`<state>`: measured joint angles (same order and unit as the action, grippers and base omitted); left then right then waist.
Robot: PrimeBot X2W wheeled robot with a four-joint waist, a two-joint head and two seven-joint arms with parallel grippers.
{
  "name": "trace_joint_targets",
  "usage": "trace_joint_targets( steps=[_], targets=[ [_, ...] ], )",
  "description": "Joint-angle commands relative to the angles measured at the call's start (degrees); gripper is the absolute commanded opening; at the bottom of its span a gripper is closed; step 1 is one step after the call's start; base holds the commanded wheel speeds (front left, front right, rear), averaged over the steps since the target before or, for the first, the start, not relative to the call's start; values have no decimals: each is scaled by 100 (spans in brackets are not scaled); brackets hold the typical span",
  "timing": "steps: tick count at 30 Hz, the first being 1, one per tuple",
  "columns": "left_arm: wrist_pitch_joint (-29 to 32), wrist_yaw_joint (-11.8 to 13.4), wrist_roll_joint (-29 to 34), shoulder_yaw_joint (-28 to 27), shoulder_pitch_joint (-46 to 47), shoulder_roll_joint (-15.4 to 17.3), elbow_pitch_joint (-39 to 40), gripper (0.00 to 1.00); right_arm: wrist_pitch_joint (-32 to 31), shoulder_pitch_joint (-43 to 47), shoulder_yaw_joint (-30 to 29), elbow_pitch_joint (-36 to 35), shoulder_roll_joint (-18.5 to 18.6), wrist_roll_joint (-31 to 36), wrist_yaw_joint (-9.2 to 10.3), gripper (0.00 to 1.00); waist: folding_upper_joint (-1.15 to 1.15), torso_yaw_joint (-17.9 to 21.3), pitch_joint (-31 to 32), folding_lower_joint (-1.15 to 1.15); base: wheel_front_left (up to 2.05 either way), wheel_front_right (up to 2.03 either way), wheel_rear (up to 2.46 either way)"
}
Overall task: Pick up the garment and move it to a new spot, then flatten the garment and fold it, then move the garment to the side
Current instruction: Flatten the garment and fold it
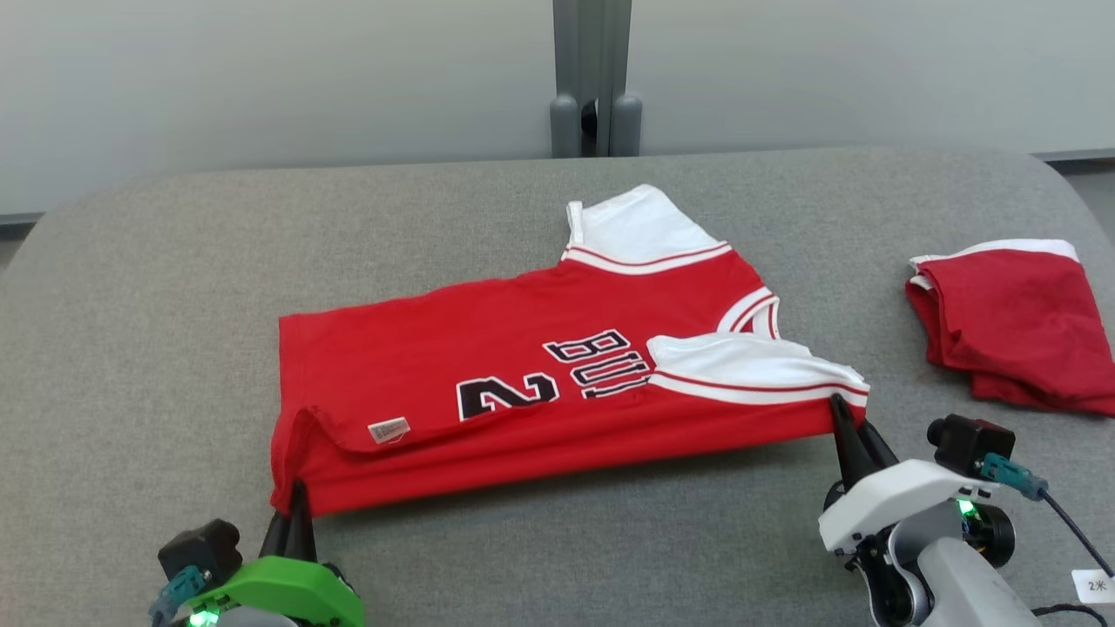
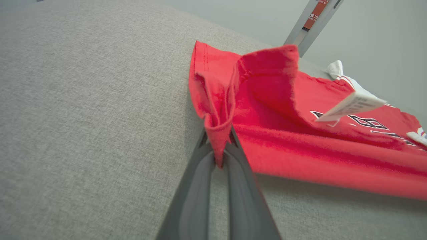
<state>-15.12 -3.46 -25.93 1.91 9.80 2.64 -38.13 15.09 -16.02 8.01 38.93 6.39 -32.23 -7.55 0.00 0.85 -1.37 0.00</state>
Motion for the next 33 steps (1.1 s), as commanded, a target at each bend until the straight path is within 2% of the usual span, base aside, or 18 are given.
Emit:
trace_joint_targets(
  steps=[1,6,9,10,11,12,13,18,24,33],
  targets=[
    [3,85,-56,-80,-216,51,-47,0,8,197,1,-21,125,-85,15,0,0,29,441,0,0,0,0],
    [3,241,-112,-119,-596,65,-209,0,10,575,205,-48,235,-286,16,0,0,45,520,0,0,0,0],
    [3,234,-204,-38,-775,66,-242,0,10,786,329,-43,287,-291,18,0,0,54,472,0,0,0,0],
    [3,241,-216,-16,-793,66,-224,32,10,815,331,-54,291,-280,18,0,0,49,455,0,0,0,0],
    [3,254,-227,14,-828,66,-229,98,10,866,366,-43,283,-267,18,14,0,41,425,0,0,0,0],
    [3,264,-232,32,-840,65,-223,100,10,881,382,-60,289,-229,18,75,0,35,406,0,0,0,0],
    [3,284,-235,56,-852,64,-222,100,10,896,363,-78,284,-216,16,100,0,27,375,0,0,0,0],
    [3,355,19,41,-688,46,-17,100,8,743,185,-220,258,80,12,100,0,-5,238,0,0,0,0],
    [4,227,473,42,-82,74,-31,100,8,277,77,-435,270,599,12,100,0,-19,-131,0,0,0,0],
    [60,-48,633,97,1809,372,-1103,100,8,-959,406,-489,294,925,12,100,0,15,-1131,0,0,0,0]
  ],
)
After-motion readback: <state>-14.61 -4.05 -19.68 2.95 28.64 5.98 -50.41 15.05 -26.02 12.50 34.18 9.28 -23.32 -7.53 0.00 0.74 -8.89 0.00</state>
